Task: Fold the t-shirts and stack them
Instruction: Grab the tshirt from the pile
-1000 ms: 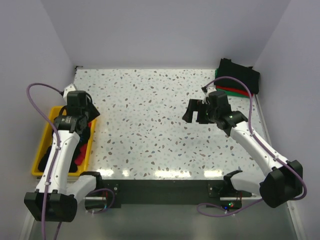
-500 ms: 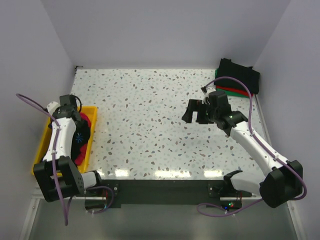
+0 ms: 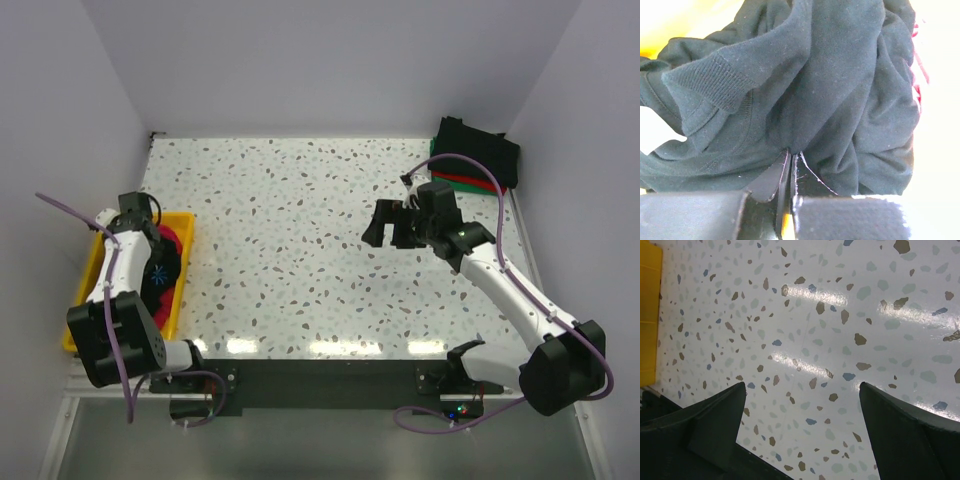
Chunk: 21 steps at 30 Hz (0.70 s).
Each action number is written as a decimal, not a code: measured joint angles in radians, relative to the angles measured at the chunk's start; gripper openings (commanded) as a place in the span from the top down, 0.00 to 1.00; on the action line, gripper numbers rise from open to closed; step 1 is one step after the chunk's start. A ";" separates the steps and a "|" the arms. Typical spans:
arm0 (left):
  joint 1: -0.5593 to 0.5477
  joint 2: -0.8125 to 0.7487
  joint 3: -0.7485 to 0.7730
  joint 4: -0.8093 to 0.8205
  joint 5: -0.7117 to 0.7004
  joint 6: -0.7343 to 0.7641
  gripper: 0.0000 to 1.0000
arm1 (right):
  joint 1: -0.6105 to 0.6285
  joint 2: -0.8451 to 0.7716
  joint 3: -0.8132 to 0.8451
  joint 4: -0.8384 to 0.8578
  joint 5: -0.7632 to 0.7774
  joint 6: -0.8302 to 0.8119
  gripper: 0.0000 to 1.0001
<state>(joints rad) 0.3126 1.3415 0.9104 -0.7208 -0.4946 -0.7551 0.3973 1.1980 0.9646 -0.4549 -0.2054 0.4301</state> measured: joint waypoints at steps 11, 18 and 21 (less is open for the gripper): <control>0.005 -0.188 0.107 -0.037 0.086 0.069 1.00 | 0.000 0.000 0.000 0.000 -0.021 0.001 0.01; 0.006 -0.312 0.391 -0.045 0.233 0.108 1.00 | 0.000 0.007 0.000 0.007 -0.024 0.007 0.01; -0.006 -0.312 0.520 -0.037 0.336 0.113 1.00 | 0.000 0.007 0.010 0.006 -0.025 0.012 0.01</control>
<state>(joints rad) 0.3065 1.0294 1.4307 -0.7574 -0.1581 -0.6418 0.3973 1.2053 0.9741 -0.4484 -0.2302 0.4419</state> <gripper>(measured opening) 0.020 0.987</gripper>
